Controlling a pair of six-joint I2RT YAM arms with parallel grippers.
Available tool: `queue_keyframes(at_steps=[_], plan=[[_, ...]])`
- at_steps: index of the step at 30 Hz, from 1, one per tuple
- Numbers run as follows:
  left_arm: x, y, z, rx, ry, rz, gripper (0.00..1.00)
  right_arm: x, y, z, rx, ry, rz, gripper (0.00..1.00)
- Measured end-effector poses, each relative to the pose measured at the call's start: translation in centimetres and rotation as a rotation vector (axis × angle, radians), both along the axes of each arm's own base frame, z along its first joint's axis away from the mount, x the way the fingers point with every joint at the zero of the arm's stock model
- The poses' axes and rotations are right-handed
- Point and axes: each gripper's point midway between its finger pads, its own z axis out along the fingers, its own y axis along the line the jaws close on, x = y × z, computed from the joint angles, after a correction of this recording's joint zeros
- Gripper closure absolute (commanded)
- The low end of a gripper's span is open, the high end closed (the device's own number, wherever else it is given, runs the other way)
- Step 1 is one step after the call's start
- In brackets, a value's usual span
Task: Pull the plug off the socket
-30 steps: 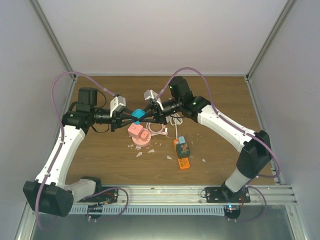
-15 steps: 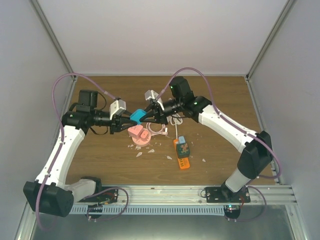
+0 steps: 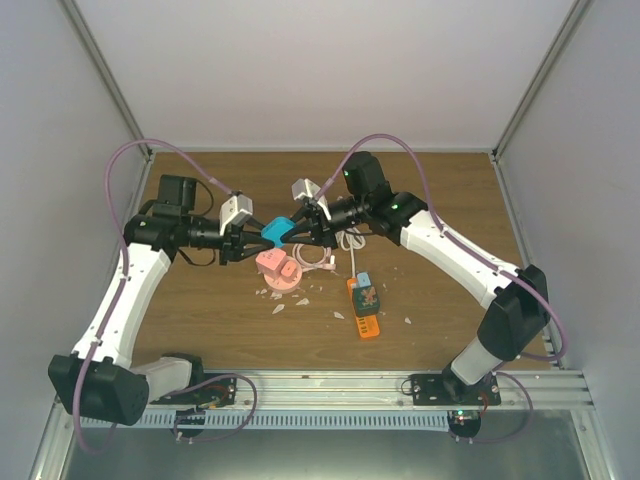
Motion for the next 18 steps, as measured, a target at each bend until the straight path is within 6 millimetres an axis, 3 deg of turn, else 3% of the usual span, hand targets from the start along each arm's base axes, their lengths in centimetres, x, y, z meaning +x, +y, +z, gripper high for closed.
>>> queue_keyframes(at_steps=[4, 8, 14, 16, 18], plan=[[0.1, -0.1, 0.9, -0.014, -0.004, 0.002, 0.78, 0.0, 0.0, -0.1, -0.003, 0.001, -0.001, 0.99], [0.1, -0.1, 1.2, -0.024, 0.0, 0.001, 0.97, 0.0, 0.0, -0.2, -0.007, 0.004, -0.004, 0.99], [0.2, -0.1, 1.3, -0.031, 0.021, 0.01, 1.0, 0.3, -0.2, -0.2, -0.008, 0.005, -0.011, 0.42], [0.5, 0.0, 1.5, -0.04, 0.035, 0.023, 1.0, 0.7, -0.6, 0.0, -0.007, 0.008, -0.026, 0.3], [0.8, 0.2, 1.8, -0.058, 0.05, 0.036, 1.0, 1.6, -1.4, 0.1, -0.005, 0.011, -0.06, 0.25]])
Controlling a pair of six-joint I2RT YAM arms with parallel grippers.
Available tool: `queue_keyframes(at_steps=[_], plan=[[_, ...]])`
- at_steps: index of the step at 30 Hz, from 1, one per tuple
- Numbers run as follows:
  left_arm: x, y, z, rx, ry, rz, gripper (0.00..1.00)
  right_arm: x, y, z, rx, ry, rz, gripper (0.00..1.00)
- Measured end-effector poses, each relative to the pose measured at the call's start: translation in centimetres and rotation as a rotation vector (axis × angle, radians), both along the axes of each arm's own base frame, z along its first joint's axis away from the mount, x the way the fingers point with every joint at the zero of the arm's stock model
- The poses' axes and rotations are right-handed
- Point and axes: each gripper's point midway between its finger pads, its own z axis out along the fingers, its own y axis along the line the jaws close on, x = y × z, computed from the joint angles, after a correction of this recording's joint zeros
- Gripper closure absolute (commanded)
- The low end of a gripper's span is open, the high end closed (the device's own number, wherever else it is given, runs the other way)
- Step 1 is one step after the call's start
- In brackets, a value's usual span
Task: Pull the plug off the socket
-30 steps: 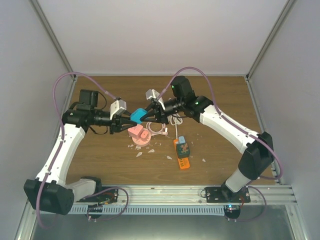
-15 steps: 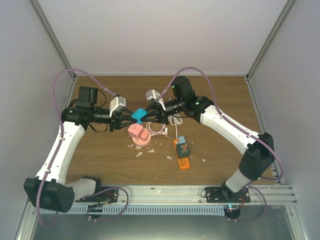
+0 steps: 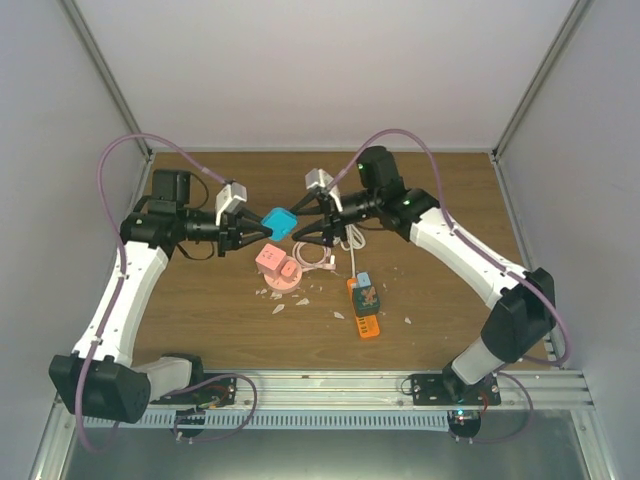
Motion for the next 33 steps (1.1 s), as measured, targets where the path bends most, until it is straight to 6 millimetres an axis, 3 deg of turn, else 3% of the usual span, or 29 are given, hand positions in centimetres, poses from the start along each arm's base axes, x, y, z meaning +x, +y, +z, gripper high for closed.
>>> queue_keyframes(at_steps=[7, 14, 33], plan=[[1.9, 0.4, 2.2, -0.073, 0.016, 0.066, 1.0, 3.4, -3.5, 1.2, 0.022, 0.03, -0.13, 0.12], [3.5, 0.5, 4.8, -0.124, -0.017, 0.143, 1.0, 2.1, -3.4, 3.1, 0.081, 0.067, -0.07, 0.12], [3.7, -1.1, 5.9, -0.14, -0.042, 0.143, 1.0, 0.8, -2.0, 5.6, 0.149, 0.084, 0.027, 0.2]])
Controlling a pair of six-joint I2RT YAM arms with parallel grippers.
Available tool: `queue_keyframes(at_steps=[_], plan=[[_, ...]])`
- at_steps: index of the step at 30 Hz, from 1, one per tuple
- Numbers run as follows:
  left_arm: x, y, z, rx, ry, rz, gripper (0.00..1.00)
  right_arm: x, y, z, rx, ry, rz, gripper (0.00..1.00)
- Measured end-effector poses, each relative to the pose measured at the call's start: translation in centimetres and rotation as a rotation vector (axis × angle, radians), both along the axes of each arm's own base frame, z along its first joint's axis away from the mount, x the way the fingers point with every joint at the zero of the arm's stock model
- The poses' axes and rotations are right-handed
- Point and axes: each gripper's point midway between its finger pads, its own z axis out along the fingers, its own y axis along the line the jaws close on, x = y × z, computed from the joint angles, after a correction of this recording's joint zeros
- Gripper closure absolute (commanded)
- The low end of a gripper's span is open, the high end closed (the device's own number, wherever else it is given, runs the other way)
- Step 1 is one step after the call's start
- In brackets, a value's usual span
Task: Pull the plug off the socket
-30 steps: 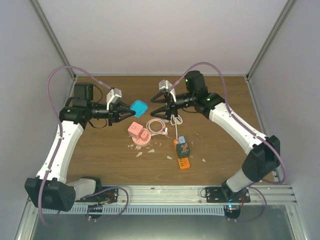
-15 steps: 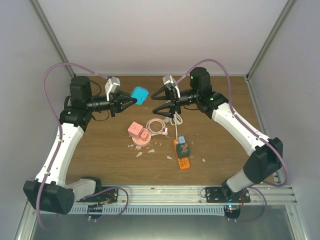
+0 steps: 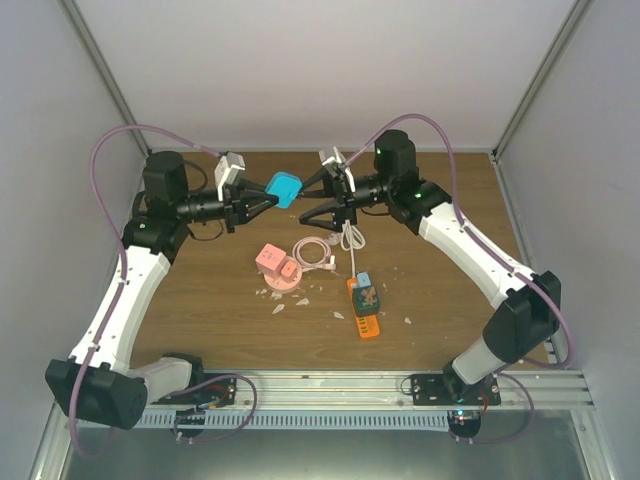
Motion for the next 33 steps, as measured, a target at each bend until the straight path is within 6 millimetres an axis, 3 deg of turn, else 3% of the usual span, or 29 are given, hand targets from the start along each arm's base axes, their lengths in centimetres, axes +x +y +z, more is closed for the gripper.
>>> queue_keyframes(at_steps=[7, 16, 33], plan=[[0.0, 0.0, 0.0, 0.001, 0.003, 0.003, 1.0, 0.2, 0.2, -0.1, -0.003, -0.005, -0.003, 0.2], [1.5, 1.8, -0.1, 0.007, 0.002, 0.087, 1.0, 0.4, -0.3, -2.9, -0.053, 0.057, -0.02, 0.25], [0.8, 0.8, -0.7, 0.04, -0.026, 0.049, 1.0, -0.3, 0.2, -2.3, -0.044, 0.042, 0.003, 0.27]])
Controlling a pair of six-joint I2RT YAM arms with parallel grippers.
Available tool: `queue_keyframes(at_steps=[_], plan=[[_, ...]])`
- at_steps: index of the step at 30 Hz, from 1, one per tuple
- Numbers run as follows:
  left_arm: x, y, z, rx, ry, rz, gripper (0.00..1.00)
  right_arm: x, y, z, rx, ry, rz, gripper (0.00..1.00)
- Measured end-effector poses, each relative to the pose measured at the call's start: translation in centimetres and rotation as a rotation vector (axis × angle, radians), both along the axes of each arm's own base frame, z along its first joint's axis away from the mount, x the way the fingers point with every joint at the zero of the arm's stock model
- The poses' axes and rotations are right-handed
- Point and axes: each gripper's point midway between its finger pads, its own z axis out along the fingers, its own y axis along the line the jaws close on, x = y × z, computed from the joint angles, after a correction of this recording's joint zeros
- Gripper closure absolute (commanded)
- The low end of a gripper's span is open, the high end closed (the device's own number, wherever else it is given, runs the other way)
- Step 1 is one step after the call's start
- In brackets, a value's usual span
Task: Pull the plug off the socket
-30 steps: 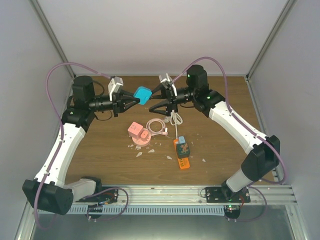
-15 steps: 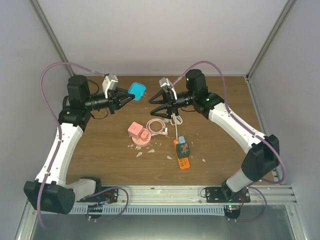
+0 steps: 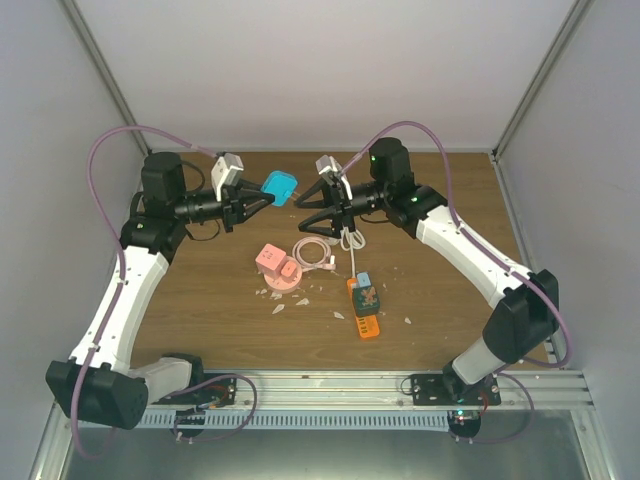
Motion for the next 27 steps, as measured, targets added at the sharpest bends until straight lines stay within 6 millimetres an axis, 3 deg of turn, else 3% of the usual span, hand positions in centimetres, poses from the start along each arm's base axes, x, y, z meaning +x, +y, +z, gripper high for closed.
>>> queue_keyframes(at_steps=[11, 18, 27], plan=[[1.4, 0.6, -0.7, 0.037, 0.007, 0.088, 1.0, -0.8, -0.5, 0.9, 0.017, -0.046, 0.011, 0.29], [0.1, -0.9, -0.9, 0.044, 0.007, -0.001, 1.0, -0.9, -0.6, 1.1, 0.021, -0.051, 0.011, 0.3], [-1.0, -1.3, -0.4, 0.018, 0.0, -0.071, 1.0, -1.1, -0.6, 1.0, 0.02, -0.046, 0.016, 0.32]])
